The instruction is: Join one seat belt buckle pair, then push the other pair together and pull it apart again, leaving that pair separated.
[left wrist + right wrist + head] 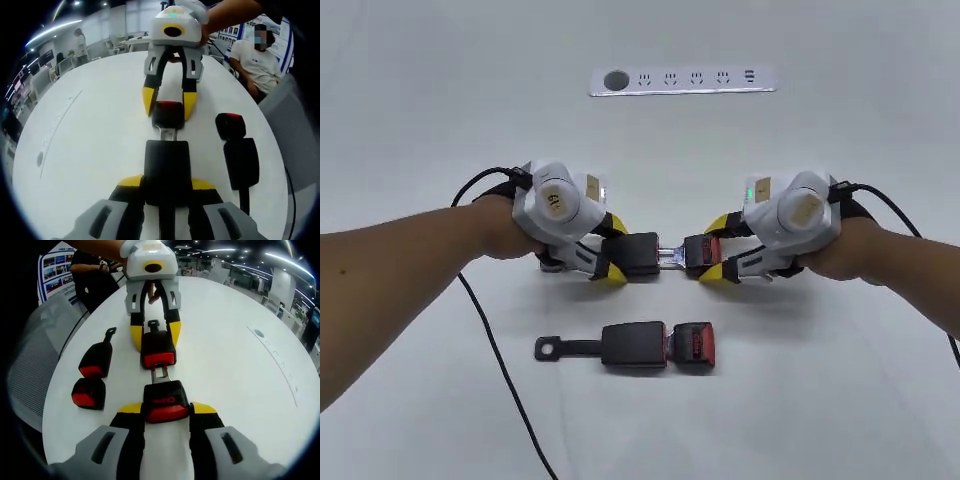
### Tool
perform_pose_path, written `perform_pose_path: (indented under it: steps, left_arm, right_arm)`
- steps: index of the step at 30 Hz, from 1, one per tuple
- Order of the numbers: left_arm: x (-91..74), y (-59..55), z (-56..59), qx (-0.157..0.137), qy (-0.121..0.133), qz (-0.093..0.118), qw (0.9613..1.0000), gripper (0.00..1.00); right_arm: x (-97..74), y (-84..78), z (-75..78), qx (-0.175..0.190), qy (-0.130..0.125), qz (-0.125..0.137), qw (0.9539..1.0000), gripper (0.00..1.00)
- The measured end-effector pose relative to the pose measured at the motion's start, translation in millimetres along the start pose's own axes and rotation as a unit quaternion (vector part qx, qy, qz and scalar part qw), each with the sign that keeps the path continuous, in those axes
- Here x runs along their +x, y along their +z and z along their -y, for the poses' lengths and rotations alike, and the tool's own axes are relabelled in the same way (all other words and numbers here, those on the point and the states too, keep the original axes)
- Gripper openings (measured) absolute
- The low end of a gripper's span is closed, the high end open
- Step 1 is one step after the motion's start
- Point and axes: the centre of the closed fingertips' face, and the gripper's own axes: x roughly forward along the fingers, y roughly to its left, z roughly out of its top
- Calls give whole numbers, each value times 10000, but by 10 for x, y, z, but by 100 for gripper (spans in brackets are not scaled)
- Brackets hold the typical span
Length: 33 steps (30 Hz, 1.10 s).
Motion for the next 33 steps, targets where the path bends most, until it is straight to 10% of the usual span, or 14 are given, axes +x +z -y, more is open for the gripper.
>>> perform_pose_path:
  steps: [33]
  left_arm:
    - [-9,2,4,8,-24,-7,10000,34]
  right_arm:
    - [-527,-591,125,227,-189,-139,9995,33]
